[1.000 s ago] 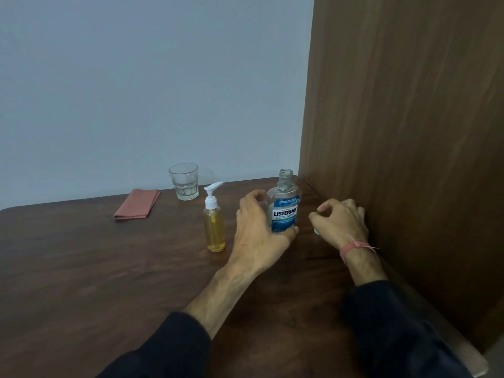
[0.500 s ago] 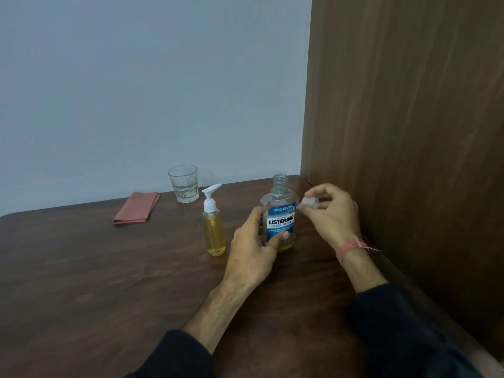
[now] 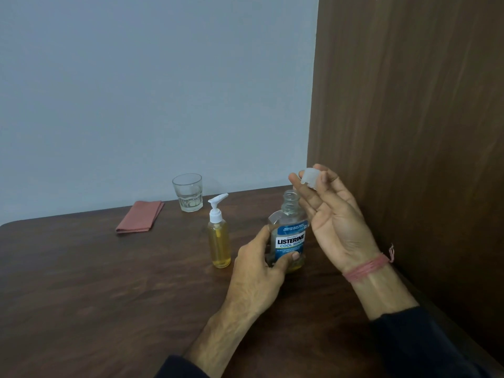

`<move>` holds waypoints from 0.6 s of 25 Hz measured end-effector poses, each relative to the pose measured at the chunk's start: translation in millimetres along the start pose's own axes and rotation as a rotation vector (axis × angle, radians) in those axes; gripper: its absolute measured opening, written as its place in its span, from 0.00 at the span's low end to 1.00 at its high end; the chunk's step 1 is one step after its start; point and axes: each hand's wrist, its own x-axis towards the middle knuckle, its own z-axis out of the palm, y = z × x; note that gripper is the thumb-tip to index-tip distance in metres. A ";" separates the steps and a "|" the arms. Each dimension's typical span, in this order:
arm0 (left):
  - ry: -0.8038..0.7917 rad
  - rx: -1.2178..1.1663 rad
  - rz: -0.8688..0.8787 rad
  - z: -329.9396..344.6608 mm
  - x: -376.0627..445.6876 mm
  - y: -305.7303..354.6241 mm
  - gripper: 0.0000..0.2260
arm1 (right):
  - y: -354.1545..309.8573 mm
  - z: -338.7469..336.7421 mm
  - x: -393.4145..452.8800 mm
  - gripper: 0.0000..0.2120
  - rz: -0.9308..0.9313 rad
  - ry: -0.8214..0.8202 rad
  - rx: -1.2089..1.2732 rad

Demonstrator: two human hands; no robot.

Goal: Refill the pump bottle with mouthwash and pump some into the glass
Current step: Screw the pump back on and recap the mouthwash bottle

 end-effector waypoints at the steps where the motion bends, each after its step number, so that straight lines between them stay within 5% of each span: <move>1: -0.006 0.005 0.004 -0.3 0.6 0.0 0.23 | -0.6 1.9 0.0 0.12 -0.013 0.001 -0.021; 15: -0.043 0.024 -0.023 -3.3 3.8 -1.1 0.25 | 7.9 6.9 -2.4 0.19 -0.061 -0.116 -0.368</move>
